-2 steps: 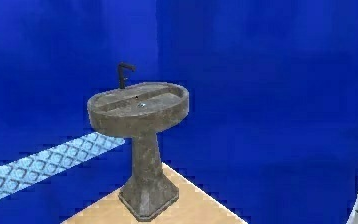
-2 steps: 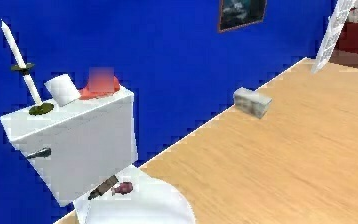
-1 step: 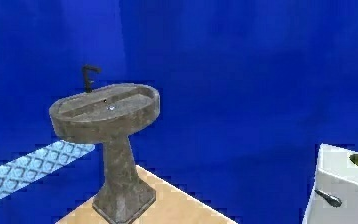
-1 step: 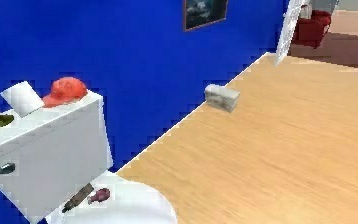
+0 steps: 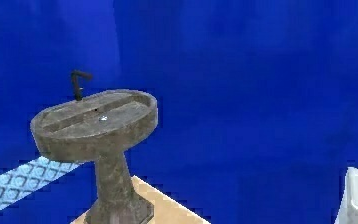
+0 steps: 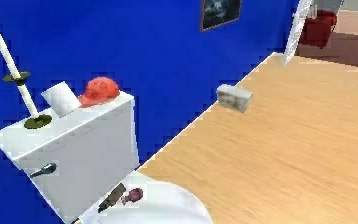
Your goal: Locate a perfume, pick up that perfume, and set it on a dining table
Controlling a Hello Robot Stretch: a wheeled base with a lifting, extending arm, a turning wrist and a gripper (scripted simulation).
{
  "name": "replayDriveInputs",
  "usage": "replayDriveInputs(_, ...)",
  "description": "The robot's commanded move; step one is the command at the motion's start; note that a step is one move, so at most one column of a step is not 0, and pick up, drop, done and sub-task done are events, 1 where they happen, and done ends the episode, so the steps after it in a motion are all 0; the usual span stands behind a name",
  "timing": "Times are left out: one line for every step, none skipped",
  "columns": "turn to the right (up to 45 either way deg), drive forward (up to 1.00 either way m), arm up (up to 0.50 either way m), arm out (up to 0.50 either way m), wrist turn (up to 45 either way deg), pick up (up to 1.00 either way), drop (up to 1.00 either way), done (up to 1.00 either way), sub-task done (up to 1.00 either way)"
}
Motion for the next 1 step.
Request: replayDriveInputs(3.0,0.00,0.00,0.00,0.0,0.00,0.00,0.00,0.00)
